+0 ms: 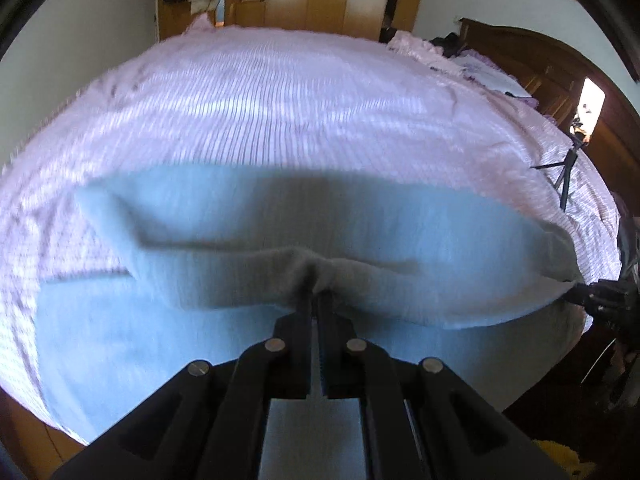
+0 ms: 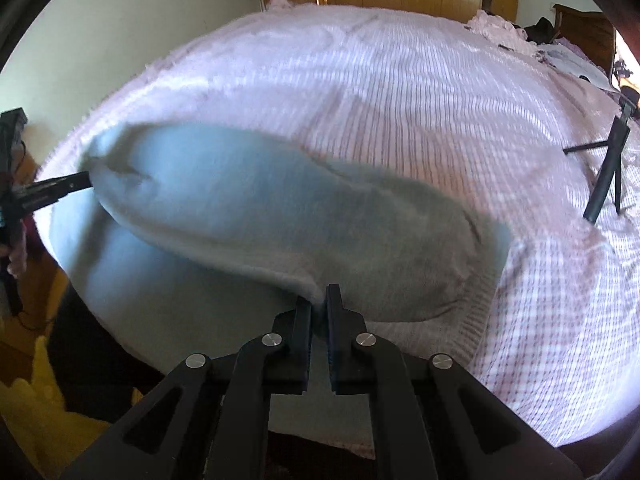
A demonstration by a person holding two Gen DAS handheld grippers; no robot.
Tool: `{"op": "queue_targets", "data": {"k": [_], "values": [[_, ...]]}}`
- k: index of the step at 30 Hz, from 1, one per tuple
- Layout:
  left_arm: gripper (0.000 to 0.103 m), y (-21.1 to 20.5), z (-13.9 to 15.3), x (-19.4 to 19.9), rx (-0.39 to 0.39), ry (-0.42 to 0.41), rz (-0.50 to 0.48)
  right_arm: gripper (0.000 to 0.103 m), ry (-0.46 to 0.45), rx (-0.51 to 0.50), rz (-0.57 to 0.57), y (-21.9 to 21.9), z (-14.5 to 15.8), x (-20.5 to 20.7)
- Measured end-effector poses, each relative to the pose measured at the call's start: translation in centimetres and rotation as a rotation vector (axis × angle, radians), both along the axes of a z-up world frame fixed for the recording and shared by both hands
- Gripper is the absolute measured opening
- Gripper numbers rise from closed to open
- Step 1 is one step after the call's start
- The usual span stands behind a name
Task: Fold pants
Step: 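Lift the waistband with both grippers and fold it over toward the pant legs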
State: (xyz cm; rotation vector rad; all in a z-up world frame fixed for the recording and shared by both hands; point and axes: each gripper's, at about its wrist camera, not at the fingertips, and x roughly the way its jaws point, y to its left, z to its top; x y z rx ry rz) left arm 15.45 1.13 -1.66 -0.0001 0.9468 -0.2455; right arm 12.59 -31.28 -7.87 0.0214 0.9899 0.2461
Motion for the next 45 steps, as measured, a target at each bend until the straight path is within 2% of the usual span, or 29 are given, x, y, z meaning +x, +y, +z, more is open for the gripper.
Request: {"op": "queue_targets", "data": {"k": [6,10,13,15,17,19,20,21,24,26,31,37,43,45], "values": [[0.003,0.6,-2.4,0.1,-0.015,0.068,0.023,0.003,0.037,0.016,-0.040,0.0,-2.2,0.5],[0.005,0.3,-3.0,0.0,0.008,0.072,0.021,0.006,0.037,0.024,-0.055,0.3,-2.8,0.7],[0.008,0.4,-3.3,-0.1,-0.003,0.077,0.024,0.007,0.025,0.042,-0.067,0.1,-3.0,0.4],[0.014,0.7,-3.3,-0.2,-0.036,0.088,0.027,0.007,0.016,0.053,-0.071,-0.1,-3.1,0.2],[0.027,0.8,-3.0,-0.4,-0.080,0.100,0.031,0.009,0.015,0.062,-0.076,-0.1,-2.9,-0.1],[0.034,0.8,-2.7,-0.8,-0.128,0.110,0.033,0.015,0.023,0.086,-0.081,-0.2,-2.6,-0.5],[0.035,0.8,-2.5,-1.0,-0.156,0.110,0.032,0.021,0.028,0.101,-0.084,-0.3,-2.3,-0.8],[0.035,0.8,-2.3,-1.1,-0.181,0.112,0.032,0.026,0.031,0.116,-0.089,-0.4,-2.0,-1.3],[0.036,0.7,-2.2,-1.2,-0.268,0.132,0.042,0.030,0.025,0.120,-0.107,-0.5,-1.1,-2.7],[0.036,0.4,-2.2,-1.0,-0.295,0.142,0.047,0.033,0.025,0.129,-0.125,-0.7,-0.7,-3.8],[0.036,-0.9,-1.8,-1.5,-0.323,0.151,0.010,0.035,0.050,0.192,-0.159,-1.5,-0.7,-5.8],[0.036,-2.1,-1.8,-2.4,-0.324,0.164,-0.038,0.035,0.101,0.263,-0.201,-1.7,-2.7,-5.8],[0.038,-2.2,-1.8,-1.7,-0.378,0.164,-0.012,0.036,0.081,0.409,-0.284,-3.3,-2.5,-5.2],[0.038,-2.5,-2.0,-1.0,-0.367,0.166,0.007,0.036,0.075,0.448,-0.328,-4.3,-2.7,-4.8]]}}
